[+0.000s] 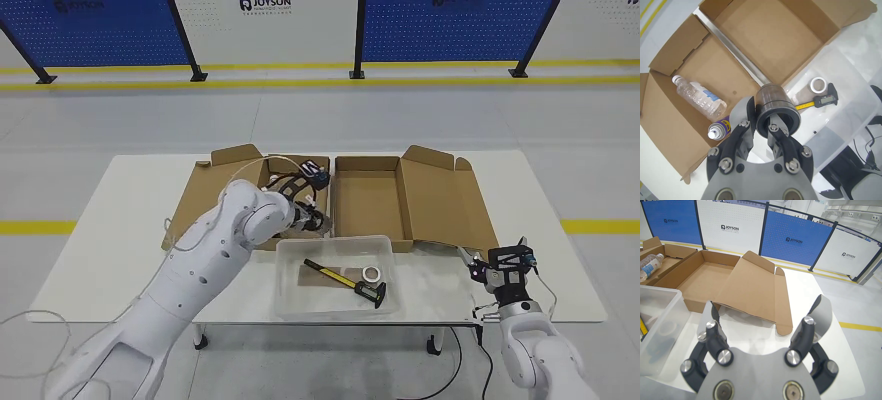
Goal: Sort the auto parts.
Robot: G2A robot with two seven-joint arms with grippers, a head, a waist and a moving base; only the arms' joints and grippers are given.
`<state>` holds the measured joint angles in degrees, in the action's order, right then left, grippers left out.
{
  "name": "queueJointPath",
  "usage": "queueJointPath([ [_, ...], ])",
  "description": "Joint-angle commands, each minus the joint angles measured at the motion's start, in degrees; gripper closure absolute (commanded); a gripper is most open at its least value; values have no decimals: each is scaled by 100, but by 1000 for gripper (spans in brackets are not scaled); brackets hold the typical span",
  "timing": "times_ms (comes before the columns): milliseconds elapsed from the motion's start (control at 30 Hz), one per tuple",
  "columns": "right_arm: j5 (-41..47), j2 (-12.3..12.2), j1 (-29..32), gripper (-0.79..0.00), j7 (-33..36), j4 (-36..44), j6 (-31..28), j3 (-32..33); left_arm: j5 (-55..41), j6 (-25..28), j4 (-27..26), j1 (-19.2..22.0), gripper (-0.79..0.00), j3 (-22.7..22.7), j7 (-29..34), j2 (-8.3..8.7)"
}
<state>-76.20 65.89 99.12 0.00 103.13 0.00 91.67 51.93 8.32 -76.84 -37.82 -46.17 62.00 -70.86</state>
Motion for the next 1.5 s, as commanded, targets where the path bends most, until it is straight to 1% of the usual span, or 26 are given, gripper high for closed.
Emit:
queueJointPath([
  [0,0,0,0,-785,0,0,0,0,111,-110,172,51,0,84,-62,-39],
  [100,0,0,0,-785,0,0,0,0,335,-223,442,147,0,234,-96,-101],
  [233,0,0,0,-785,0,0,0,0,553,-250,732,272,0,458,-133,-201],
  [467,0,0,0,-785,0,0,0,0,534,-124,1224,455,0,797,-100,-410],
  [867,0,0,0,-785,0,0,0,0,571,6,1940,686,0,1106,-69,-696],
  [1000,0,0,0,-785,0,0,0,0,568,69,2141,746,-65,1185,-95,-790],
  [1033,0,0,0,-785,0,0,0,0,565,68,2188,759,-139,1198,-105,-812],
  [1133,0,0,0,-785,0,0,0,0,561,70,2295,793,-172,1227,-141,-873],
  [1167,0,0,0,-785,0,0,0,0,562,71,2325,802,-203,1234,-151,-890],
  [1233,0,0,0,-785,0,0,0,0,569,67,2377,829,-228,1241,-169,-924],
  [1267,0,0,0,-785,0,0,0,0,581,57,2400,843,-262,1244,-181,-940],
  [1300,0,0,0,-785,0,0,0,0,586,52,2416,854,-314,1244,-191,-954],
  [1400,0,0,0,-785,0,0,0,0,623,28,2451,880,-332,1232,-226,-988],
  [1467,0,0,0,-785,0,0,0,0,638,18,2470,890,-360,1214,-237,-1003],
])
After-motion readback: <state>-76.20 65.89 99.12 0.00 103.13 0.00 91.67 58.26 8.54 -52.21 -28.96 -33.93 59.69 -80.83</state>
